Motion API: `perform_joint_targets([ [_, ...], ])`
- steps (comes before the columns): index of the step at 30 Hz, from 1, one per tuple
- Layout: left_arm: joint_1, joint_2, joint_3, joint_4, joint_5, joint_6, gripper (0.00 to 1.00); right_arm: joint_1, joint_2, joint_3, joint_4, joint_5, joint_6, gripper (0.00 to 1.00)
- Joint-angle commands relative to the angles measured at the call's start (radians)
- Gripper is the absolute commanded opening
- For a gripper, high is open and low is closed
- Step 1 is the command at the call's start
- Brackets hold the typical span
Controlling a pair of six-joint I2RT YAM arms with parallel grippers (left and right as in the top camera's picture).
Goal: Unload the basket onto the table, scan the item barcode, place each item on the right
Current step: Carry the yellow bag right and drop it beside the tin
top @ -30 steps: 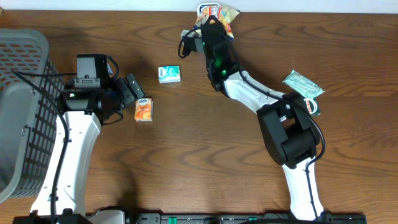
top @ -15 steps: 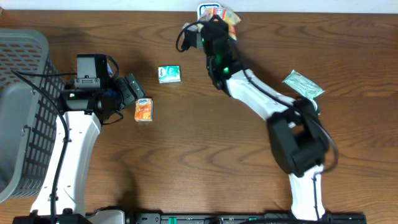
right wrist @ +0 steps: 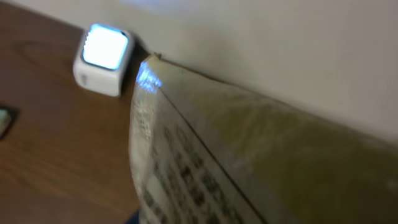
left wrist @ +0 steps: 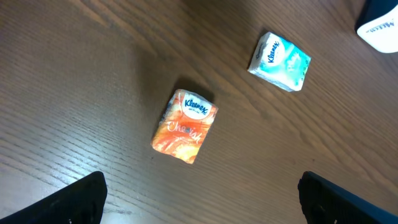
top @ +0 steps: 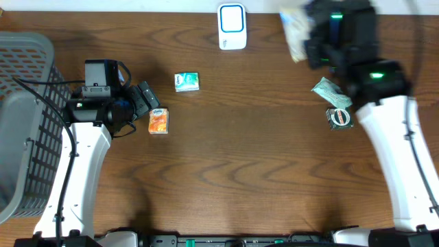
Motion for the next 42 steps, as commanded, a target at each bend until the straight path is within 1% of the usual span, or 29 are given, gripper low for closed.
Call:
perform_joint_targets([
  [1,0.003,-0.004,0.002,-0.002,-0.01,0.005,0.98,-0.167,0.001,-0.002,-0.118,-0.245,0.229,0.01],
  [3,0.003,-0.004,0.002,-0.002,-0.01,0.005,0.98,-0.272,0.015,-0.028,-0.168,-0.324,0.229,0.01],
  [6,0.003,-0.004,0.002,-0.002,-0.01,0.005,0.98,-0.371,0.032,-0.087,-0.154,-0.359,0.257,0.01],
  [7,0.003,-0.004,0.002,-0.002,-0.01,0.005,0.98,-0.433,0.043,-0.148,-0.108,-0.36,0.286,0.01],
  [10,0.003,-0.004,0.002,-0.002,-0.01,0.005,0.98,-0.523,0.06,-0.266,0.013,-0.367,0.346,0.01],
  [15,0.003,-0.004,0.002,-0.002,-0.01,0.005,0.98,-0.609,0.066,-0.423,0.216,-0.364,0.394,0.01],
  [18,0.003,-0.004,0.002,-0.002,-0.01,0.005,0.98,-0.653,0.066,-0.46,0.247,-0.356,0.419,0.09],
  [21,0.003,-0.004,0.002,-0.002,-0.01,0.005,0.98,-0.692,0.066,-0.462,0.243,-0.354,0.42,0.38],
  [25,0.003,-0.004,0.002,-0.002,-0.01,0.005,0.98,-0.709,0.065,-0.462,0.242,-0.355,0.446,0.7],
  [26,0.003,-0.004,0.002,-0.002,-0.01,0.005,0.98,-0.708,0.064,-0.462,0.243,-0.355,0.446,0.8],
  [27,0.003,-0.004,0.002,-0.002,-0.01,0.005,0.98,-0.708,0.063,-0.46,0.24,-0.355,0.446,0.99],
  [33,0.003,-0.004,0.002,-0.002,-0.01,0.005,0.98,-0.707,0.027,-0.449,0.212,-0.376,0.445,0.99],
  [37,0.003,-0.004,0.002,-0.002,-0.01,0.005,0.97,-0.69,-0.061,-0.431,0.175,-0.381,0.444,0.99],
  [40,0.003,-0.004,0.002,-0.002,-0.01,0.005,0.98,-0.627,-0.116,-0.404,0.131,-0.415,0.433,0.99],
  [42,0.003,-0.004,0.002,-0.002,-0.01,0.005,0.98,-0.555,-0.126,-0.388,0.109,-0.43,0.408,0.99],
])
